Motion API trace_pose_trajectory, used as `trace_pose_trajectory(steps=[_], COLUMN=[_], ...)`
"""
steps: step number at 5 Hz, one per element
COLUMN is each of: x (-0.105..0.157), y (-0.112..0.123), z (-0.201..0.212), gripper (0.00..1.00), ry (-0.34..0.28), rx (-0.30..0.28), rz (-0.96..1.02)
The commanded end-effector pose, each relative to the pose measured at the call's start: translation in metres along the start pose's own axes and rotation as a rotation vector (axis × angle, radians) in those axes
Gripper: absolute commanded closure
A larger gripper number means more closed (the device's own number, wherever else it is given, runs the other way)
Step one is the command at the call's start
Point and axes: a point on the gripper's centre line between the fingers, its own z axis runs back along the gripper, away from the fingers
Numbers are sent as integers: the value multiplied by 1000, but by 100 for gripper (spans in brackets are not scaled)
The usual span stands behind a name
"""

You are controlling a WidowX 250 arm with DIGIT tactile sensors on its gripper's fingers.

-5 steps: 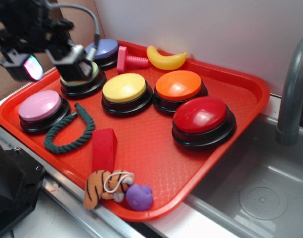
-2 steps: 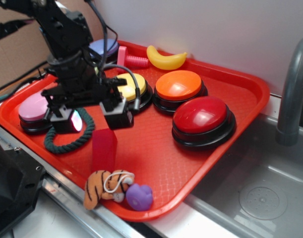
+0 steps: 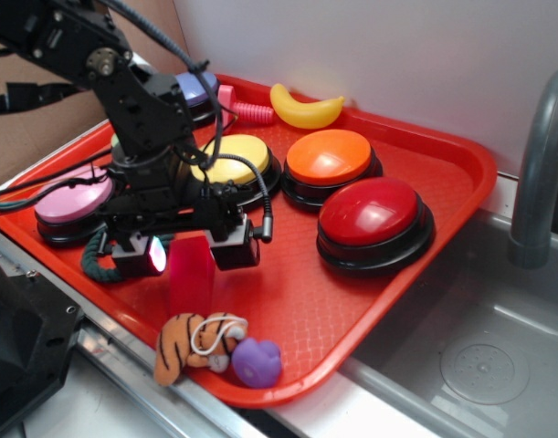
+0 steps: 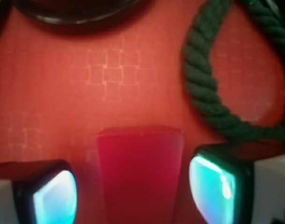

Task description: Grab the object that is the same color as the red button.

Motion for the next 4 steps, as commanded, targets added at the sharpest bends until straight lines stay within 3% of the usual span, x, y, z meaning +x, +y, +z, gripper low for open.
trace_pose_trajectory(steps=[1,2,3,4], x=[8,8,10,13], y=[-2,-2,-8,-15], z=[-4,4,22,55], gripper=[96,100,100,100], ry=[-35,-47,-72,-61], rx=[-11,-29,-6,-8], rz=[10,20,-48,-231])
